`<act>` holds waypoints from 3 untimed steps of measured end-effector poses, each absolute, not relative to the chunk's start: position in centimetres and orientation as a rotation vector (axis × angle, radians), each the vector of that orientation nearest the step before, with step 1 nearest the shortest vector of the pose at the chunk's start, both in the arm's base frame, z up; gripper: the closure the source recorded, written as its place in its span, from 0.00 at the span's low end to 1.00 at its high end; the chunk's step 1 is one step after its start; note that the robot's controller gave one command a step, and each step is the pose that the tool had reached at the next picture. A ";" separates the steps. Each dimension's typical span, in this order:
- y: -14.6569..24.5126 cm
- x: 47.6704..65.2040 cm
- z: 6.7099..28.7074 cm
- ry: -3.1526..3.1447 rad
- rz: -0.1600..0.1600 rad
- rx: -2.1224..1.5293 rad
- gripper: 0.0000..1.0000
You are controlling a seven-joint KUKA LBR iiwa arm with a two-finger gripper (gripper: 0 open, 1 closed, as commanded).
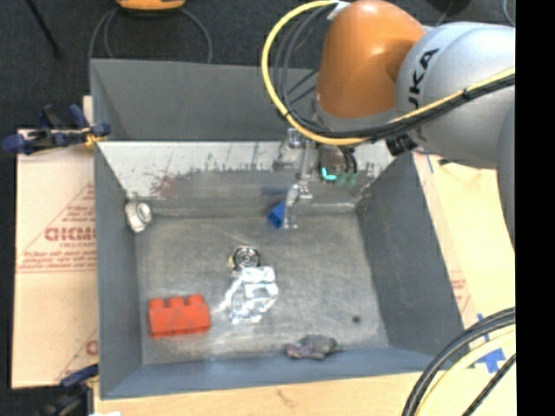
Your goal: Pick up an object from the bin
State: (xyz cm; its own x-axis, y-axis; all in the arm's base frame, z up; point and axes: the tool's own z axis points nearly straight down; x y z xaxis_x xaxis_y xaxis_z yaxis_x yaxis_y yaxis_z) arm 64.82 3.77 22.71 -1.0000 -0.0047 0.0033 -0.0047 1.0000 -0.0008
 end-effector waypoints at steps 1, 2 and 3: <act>2.0 64.6 12.0 -3.067 0.002 0.675 0.00; -3.2 64.4 7.4 -3.078 0.001 0.685 0.00; -6.3 65.2 7.5 -3.071 0.005 0.734 0.00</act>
Offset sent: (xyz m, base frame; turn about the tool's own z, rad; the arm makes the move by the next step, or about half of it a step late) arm -0.0016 -0.0153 -0.1056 -0.4317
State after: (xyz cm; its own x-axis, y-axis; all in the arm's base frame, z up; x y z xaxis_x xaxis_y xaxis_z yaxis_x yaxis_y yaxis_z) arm 65.17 -6.33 7.54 -0.8917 -0.4523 -0.0146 -0.4523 0.8919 -0.0066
